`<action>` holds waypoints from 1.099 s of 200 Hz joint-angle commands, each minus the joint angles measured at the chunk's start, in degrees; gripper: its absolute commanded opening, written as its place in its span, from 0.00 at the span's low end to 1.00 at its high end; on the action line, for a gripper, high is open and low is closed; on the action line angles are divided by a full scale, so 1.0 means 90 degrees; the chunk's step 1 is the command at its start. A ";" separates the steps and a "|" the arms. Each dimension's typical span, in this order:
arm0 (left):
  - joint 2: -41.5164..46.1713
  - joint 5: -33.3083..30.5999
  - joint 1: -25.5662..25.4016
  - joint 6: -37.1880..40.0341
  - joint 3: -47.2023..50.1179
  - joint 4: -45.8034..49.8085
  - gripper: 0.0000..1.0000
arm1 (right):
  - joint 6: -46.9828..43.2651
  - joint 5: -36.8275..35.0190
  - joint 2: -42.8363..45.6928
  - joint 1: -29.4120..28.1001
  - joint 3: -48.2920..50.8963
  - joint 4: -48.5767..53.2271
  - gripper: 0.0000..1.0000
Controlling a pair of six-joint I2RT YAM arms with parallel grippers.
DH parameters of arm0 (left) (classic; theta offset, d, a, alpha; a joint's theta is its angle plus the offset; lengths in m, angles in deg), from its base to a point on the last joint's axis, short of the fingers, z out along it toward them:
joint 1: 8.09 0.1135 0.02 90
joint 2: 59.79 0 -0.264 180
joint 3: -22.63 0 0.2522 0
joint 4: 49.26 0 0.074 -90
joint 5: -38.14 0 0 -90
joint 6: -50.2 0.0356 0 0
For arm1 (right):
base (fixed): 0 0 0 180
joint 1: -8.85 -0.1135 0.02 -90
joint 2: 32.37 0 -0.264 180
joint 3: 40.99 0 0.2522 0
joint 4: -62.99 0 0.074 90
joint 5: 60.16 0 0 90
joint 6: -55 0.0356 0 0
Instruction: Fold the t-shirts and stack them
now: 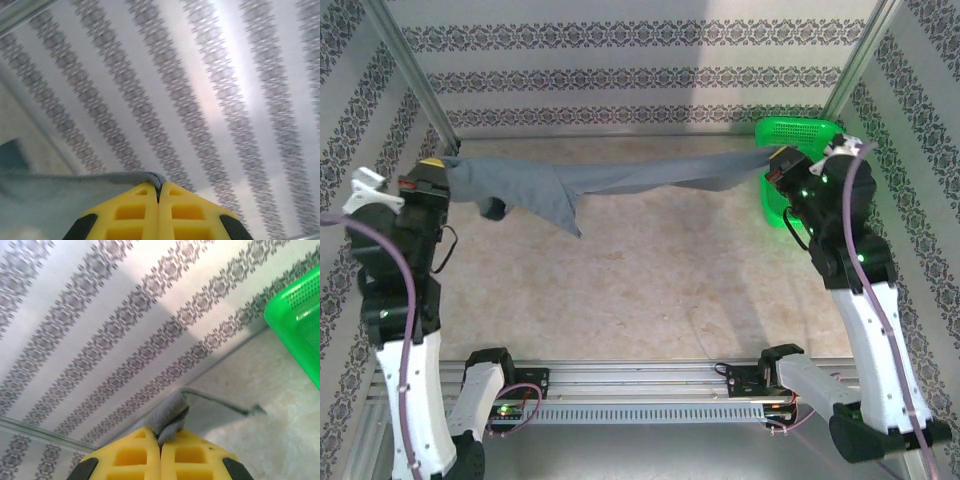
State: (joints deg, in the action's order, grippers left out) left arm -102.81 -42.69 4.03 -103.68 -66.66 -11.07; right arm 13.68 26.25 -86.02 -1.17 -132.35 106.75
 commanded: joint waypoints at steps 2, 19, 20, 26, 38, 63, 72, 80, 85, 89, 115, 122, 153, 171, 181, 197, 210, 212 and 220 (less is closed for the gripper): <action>-0.0372 -0.0020 0.0040 0.0154 -0.0484 0.0653 0.00 | 0.0170 -0.0191 -0.0073 -0.0024 0.0099 -0.0230 0.00; -0.0612 0.0109 0.0040 -0.0113 -0.0329 0.0620 0.00 | 0.0509 0.0058 -0.0371 -0.0028 -0.0006 -0.0288 0.00; -0.0640 0.0121 0.0040 -0.0126 -0.0314 0.0618 0.00 | 0.0518 0.0068 -0.0393 -0.0029 -0.0013 -0.0297 0.00; -0.0839 0.0187 0.0040 -0.0182 -0.0291 0.0642 0.00 | 0.0583 0.0171 -0.0547 -0.0028 -0.0051 -0.0368 0.00; -0.1255 0.0468 0.0040 -0.0215 -0.0255 0.0470 0.00 | 0.0597 0.0411 -0.0974 -0.0028 -0.0197 -0.0532 0.00; -0.2301 0.1011 0.0030 -0.0225 -0.0195 0.0036 0.00 | 0.0471 0.0961 -0.2117 0.0098 -0.0573 -0.1088 0.00; -0.2668 0.1074 0.0026 -0.0212 -0.0214 -0.0172 0.00 | 0.0461 0.1131 -0.2574 0.0171 -0.0723 -0.1348 0.00; -0.2972 0.1103 0.0028 -0.0172 -0.0271 -0.0424 0.00 | 0.0415 0.1221 -0.2951 0.0232 -0.0985 -0.1449 0.00; -0.3217 0.1147 0.0035 -0.0144 -0.0331 -0.0579 0.00 | 0.0386 0.1266 -0.3215 0.0267 -0.1154 -0.1514 0.00; -0.3412 0.1161 0.0032 -0.0106 -0.0412 -0.0651 0.00 | 0.0377 0.1327 -0.3410 0.0307 -0.1298 -0.1576 0.00; -0.4760 0.1408 0.0040 0.0003 -0.1390 -0.1077 0.00 | 0.0307 0.1684 -0.4720 0.0531 -0.2603 -0.1736 0.00; -0.5068 0.1504 0.0040 -0.0049 -0.1701 -0.1301 0.00 | 0.0369 0.1827 -0.5001 0.0599 -0.3007 -0.1746 0.00; -0.6093 0.1693 0.0135 -0.0124 -0.4247 -0.1218 0.00 | 0.0670 0.1952 -0.5780 0.0884 -0.5038 -0.1601 0.00; -0.6579 0.1589 0.0241 0.0015 -0.5993 -0.0565 0.00 | 0.0833 0.1872 -0.5982 0.1072 -0.5993 -0.1390 0.00; -0.6787 0.1565 0.0306 0.0049 -0.6796 -0.0215 0.00 | 0.0926 0.1877 -0.6034 0.1161 -0.6375 -0.1284 0.00; -0.6852 0.1531 0.0371 0.0164 -0.7519 0.0219 0.00 | 0.1069 0.1995 -0.5984 0.1305 -0.6621 -0.1108 0.00; -0.6596 0.1518 0.0382 0.0286 -0.7407 0.0420 0.00 | 0.1059 0.2069 -0.5786 0.1348 -0.6460 -0.0852 0.00; -0.6533 0.1517 0.0379 0.0302 -0.7350 0.0460 0.00 | 0.1062 0.2074 -0.5762 0.1353 -0.6434 -0.0828 0.00; -0.6217 0.1511 0.0367 0.0360 -0.6924 0.0588 0.00 | 0.1049 0.2196 -0.5510 0.1377 -0.6024 -0.0703 0.00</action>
State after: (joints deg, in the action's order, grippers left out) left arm -163.62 -28.33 6.63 -103.59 -131.86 -12.08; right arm 21.84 44.00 -139.24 10.29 -190.14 96.71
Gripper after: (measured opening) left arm 0.052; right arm 0.059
